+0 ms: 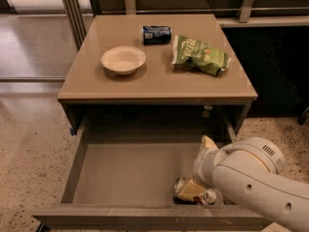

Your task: Pick 7up can from top drawer and place on counter

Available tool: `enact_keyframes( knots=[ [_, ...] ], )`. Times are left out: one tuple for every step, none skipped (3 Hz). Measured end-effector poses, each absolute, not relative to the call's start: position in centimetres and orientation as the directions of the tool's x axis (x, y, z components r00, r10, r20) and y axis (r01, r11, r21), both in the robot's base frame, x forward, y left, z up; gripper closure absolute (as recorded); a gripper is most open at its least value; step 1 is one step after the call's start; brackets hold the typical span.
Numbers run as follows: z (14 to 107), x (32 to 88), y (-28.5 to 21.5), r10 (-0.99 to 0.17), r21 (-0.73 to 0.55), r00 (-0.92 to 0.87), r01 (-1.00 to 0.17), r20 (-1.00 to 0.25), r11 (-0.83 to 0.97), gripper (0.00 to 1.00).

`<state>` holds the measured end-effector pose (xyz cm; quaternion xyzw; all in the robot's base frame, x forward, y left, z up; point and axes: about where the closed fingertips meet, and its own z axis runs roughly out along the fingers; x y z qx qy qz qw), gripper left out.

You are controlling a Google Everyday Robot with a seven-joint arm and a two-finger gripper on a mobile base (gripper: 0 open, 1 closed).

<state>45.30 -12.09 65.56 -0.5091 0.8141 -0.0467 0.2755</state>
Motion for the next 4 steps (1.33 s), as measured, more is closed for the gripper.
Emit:
enact_keyframes(
  knots=[
    [64.1,44.4,-12.2,-0.848,-0.311,-0.365,-0.814,-0.385,0.491,0.0],
    [63.0,43.0,-12.0,-0.84,-0.262,-0.396,-0.823,-0.372,0.504,0.0],
    [62.1,41.6,-11.8,-0.832,-0.234,-0.426,-0.821,-0.355,0.52,0.0],
    [60.4,40.0,-11.9,-0.831,-0.214,-0.461,-0.818,-0.312,0.534,0.0]
  ],
)
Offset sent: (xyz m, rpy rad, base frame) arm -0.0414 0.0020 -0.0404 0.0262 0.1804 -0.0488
